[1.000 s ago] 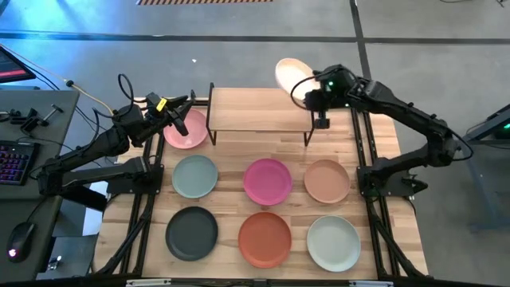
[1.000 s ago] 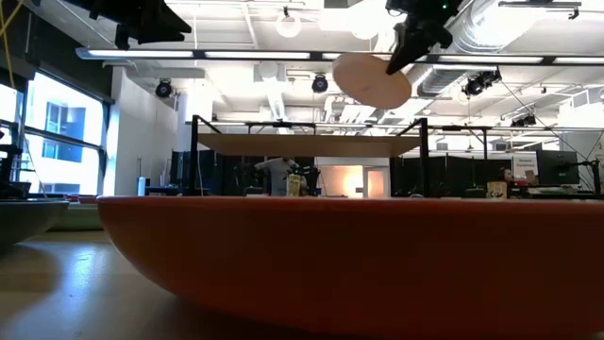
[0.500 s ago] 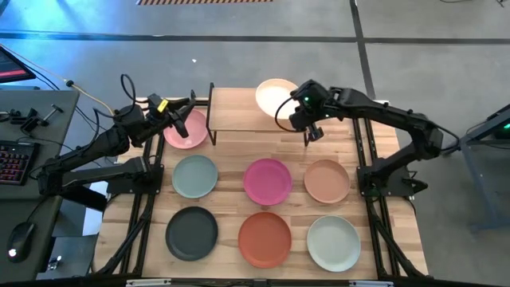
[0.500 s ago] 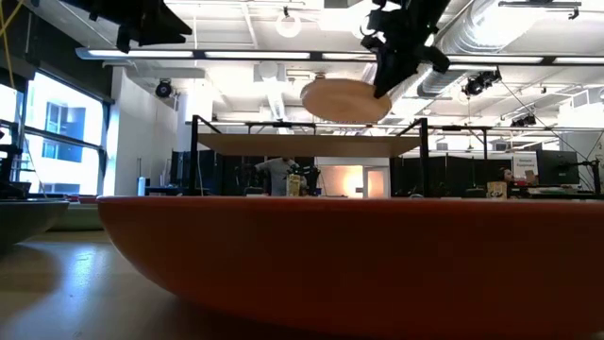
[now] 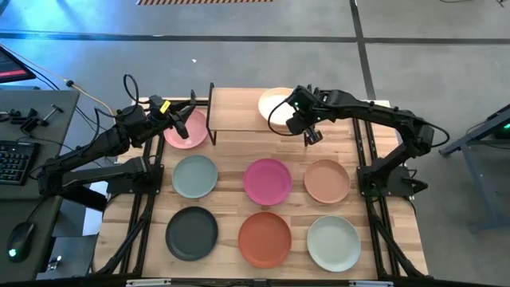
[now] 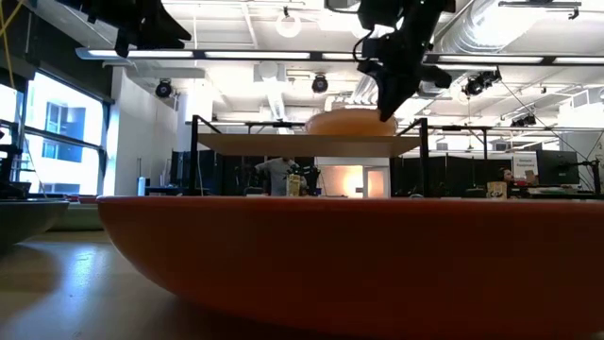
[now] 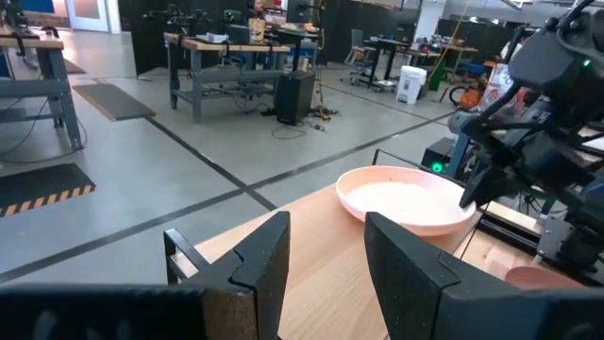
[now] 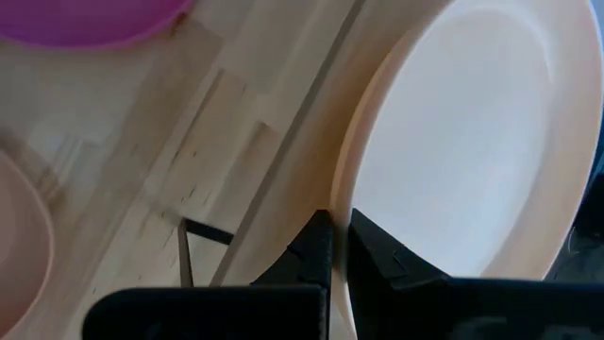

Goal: Place and stack plates onto a shelf
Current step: Put the light orange plate on the shelf

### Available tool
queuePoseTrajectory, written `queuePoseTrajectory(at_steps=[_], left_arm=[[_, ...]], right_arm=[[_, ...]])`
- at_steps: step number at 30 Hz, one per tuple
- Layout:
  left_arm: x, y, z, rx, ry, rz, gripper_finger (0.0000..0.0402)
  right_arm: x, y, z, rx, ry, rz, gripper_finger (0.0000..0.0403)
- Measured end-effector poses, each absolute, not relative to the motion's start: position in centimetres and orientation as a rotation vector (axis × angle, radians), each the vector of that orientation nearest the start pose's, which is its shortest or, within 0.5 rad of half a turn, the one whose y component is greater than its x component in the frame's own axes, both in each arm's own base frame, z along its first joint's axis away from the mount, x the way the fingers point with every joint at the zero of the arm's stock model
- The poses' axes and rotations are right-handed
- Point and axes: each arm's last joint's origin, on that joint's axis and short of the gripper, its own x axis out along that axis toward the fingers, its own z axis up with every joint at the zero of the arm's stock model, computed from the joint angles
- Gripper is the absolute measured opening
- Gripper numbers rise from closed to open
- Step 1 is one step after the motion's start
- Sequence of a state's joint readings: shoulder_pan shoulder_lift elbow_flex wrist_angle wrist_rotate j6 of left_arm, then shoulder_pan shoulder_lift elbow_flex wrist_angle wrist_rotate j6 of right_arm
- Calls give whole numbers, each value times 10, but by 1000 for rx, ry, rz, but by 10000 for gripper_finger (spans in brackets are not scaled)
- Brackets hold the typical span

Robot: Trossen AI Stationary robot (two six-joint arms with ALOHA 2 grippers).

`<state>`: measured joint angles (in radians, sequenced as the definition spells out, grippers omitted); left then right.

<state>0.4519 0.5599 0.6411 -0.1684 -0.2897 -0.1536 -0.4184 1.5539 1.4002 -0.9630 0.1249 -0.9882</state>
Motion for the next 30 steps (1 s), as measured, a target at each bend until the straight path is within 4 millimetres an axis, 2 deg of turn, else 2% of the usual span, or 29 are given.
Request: queuePoseTrajectory(at_steps=[5,30], left_arm=[[114,65,315,-154,32,747,129],[114,65,315,-155,31,748,129]], right_arm=[[281,-130,297,-682,1297,95,0],[278,-128,296,-611,1322,70,1]])
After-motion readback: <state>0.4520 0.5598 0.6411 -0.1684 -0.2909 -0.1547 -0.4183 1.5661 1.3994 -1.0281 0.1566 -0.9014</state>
